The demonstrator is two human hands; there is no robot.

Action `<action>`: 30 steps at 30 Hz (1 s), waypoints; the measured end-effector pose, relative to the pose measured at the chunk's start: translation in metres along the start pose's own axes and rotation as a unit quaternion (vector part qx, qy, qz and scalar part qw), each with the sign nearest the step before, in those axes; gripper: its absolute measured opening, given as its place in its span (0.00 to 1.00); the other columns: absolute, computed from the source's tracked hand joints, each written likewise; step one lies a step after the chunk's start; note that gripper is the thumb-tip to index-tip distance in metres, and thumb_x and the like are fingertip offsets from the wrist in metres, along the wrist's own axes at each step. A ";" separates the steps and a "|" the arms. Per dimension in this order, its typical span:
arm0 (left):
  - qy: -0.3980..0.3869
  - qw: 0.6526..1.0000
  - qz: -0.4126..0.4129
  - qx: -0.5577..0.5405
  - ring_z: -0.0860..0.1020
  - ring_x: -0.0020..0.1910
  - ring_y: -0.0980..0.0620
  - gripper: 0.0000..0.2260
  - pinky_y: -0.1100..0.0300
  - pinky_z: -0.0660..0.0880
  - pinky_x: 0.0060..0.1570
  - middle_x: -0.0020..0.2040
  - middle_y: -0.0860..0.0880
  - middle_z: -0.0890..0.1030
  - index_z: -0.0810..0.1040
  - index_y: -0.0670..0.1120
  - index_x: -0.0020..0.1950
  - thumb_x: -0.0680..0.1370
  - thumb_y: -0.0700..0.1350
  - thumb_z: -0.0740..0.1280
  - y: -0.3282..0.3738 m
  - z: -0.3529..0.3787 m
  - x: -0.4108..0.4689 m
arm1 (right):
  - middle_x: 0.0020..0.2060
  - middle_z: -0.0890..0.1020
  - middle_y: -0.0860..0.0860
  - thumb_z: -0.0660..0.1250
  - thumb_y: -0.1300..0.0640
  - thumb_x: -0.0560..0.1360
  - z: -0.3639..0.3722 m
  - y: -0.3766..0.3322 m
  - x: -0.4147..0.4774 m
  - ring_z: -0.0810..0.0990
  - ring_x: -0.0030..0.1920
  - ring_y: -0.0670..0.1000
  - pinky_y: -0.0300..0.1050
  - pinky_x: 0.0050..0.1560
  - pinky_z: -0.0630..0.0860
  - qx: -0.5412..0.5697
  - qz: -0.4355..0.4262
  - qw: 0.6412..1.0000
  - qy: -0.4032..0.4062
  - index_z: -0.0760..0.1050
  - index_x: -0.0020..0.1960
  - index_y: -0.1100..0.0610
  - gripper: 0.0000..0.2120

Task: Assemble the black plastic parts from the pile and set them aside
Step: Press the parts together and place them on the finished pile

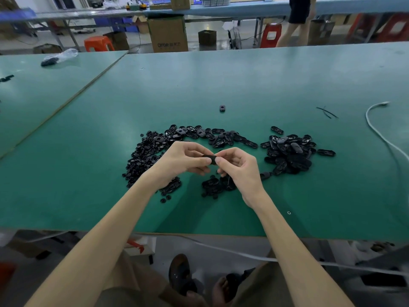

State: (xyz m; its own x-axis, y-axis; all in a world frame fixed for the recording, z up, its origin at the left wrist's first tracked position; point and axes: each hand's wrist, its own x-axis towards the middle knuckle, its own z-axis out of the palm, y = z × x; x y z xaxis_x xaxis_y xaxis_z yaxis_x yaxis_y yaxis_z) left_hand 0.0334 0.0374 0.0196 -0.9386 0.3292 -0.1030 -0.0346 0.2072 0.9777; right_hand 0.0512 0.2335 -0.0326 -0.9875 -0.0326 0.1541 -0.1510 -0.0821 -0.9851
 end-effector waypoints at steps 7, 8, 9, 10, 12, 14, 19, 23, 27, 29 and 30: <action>-0.028 0.998 -0.028 0.056 0.87 0.47 0.44 0.07 0.57 0.84 0.48 0.48 0.40 0.87 0.86 0.40 0.54 0.77 0.35 0.75 0.007 -0.007 0.001 | 0.36 0.86 0.50 0.75 0.64 0.77 0.001 -0.001 0.000 0.82 0.35 0.48 0.41 0.40 0.81 -0.020 0.008 1.000 -0.023 0.84 0.47 0.58 0.03; -0.033 0.997 -0.033 0.067 0.87 0.47 0.44 0.07 0.58 0.84 0.48 0.48 0.40 0.87 0.86 0.41 0.54 0.77 0.35 0.74 0.008 -0.007 0.001 | 0.36 0.86 0.51 0.75 0.64 0.77 0.001 -0.001 0.000 0.82 0.34 0.48 0.41 0.40 0.81 -0.024 0.008 0.999 -0.026 0.83 0.47 0.58 0.03; -0.037 0.996 -0.036 0.077 0.87 0.48 0.44 0.07 0.58 0.83 0.48 0.48 0.41 0.88 0.86 0.41 0.54 0.77 0.35 0.74 0.010 -0.008 0.001 | 0.36 0.86 0.51 0.76 0.64 0.76 0.001 -0.001 0.000 0.82 0.34 0.48 0.42 0.41 0.81 -0.027 0.008 0.999 -0.030 0.83 0.46 0.58 0.03; -0.041 0.994 -0.039 0.089 0.87 0.48 0.45 0.07 0.59 0.83 0.48 0.48 0.42 0.88 0.86 0.42 0.54 0.77 0.35 0.75 0.012 -0.009 0.001 | 0.36 0.86 0.51 0.76 0.64 0.76 0.002 -0.002 0.000 0.82 0.34 0.49 0.42 0.41 0.81 -0.030 0.009 0.999 -0.034 0.83 0.46 0.58 0.03; -0.043 0.991 -0.041 0.123 0.87 0.48 0.45 0.07 0.60 0.83 0.47 0.47 0.43 0.88 0.87 0.43 0.53 0.76 0.35 0.75 0.015 -0.011 0.001 | 0.36 0.86 0.51 0.76 0.64 0.76 0.002 -0.002 0.000 0.82 0.34 0.49 0.43 0.41 0.81 -0.036 0.010 0.998 -0.043 0.83 0.46 0.58 0.04; -0.041 0.987 -0.039 0.151 0.87 0.47 0.45 0.07 0.60 0.83 0.47 0.45 0.43 0.88 0.86 0.42 0.52 0.76 0.34 0.74 0.018 -0.010 0.001 | 0.36 0.85 0.51 0.75 0.65 0.76 0.002 -0.002 0.000 0.82 0.34 0.49 0.42 0.41 0.81 -0.038 0.011 0.998 -0.052 0.83 0.45 0.58 0.04; -0.012 0.979 -0.027 0.203 0.87 0.43 0.47 0.09 0.57 0.84 0.51 0.43 0.42 0.88 0.87 0.41 0.50 0.74 0.31 0.72 0.021 -0.001 0.000 | 0.35 0.85 0.50 0.75 0.66 0.75 0.002 -0.001 0.000 0.82 0.34 0.49 0.42 0.40 0.81 -0.048 0.011 0.997 -0.052 0.82 0.44 0.57 0.06; 0.017 0.968 -0.010 0.252 0.83 0.42 0.49 0.09 0.48 0.81 0.55 0.43 0.45 0.87 0.88 0.46 0.47 0.71 0.35 0.74 0.022 0.007 0.000 | 0.34 0.84 0.50 0.74 0.66 0.75 0.002 0.000 0.001 0.81 0.33 0.49 0.42 0.38 0.80 -0.048 0.020 0.998 -0.047 0.81 0.43 0.57 0.06; 0.038 0.961 0.001 0.273 0.82 0.40 0.52 0.08 0.48 0.82 0.52 0.40 0.46 0.87 0.88 0.46 0.47 0.71 0.35 0.74 0.023 0.013 0.001 | 0.34 0.84 0.52 0.73 0.67 0.75 0.001 0.000 0.001 0.80 0.32 0.49 0.43 0.38 0.80 -0.049 0.023 0.998 -0.038 0.80 0.43 0.57 0.06; 0.014 0.967 0.002 0.253 0.85 0.40 0.50 0.08 0.53 0.83 0.47 0.39 0.45 0.87 0.88 0.43 0.49 0.73 0.33 0.72 0.025 0.009 0.001 | 0.35 0.84 0.53 0.73 0.66 0.75 0.000 0.000 0.001 0.80 0.33 0.49 0.43 0.39 0.81 -0.050 0.020 0.998 -0.035 0.80 0.43 0.57 0.06; 0.001 0.971 0.002 0.238 0.86 0.38 0.51 0.08 0.59 0.82 0.44 0.39 0.44 0.87 0.87 0.41 0.50 0.74 0.32 0.72 0.026 0.007 0.000 | 0.35 0.85 0.52 0.73 0.66 0.75 0.000 0.000 0.001 0.81 0.33 0.49 0.43 0.39 0.81 -0.051 0.018 0.998 -0.035 0.80 0.43 0.56 0.06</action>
State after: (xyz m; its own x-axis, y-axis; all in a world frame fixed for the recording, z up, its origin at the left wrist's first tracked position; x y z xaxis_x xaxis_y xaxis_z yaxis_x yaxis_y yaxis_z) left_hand 0.0345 0.0489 0.0434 -0.9391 0.3290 -0.0990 0.1307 0.6087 0.7825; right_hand 0.0500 0.2335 -0.0327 -0.9874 -0.1029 0.1204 -0.1233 0.0222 -0.9921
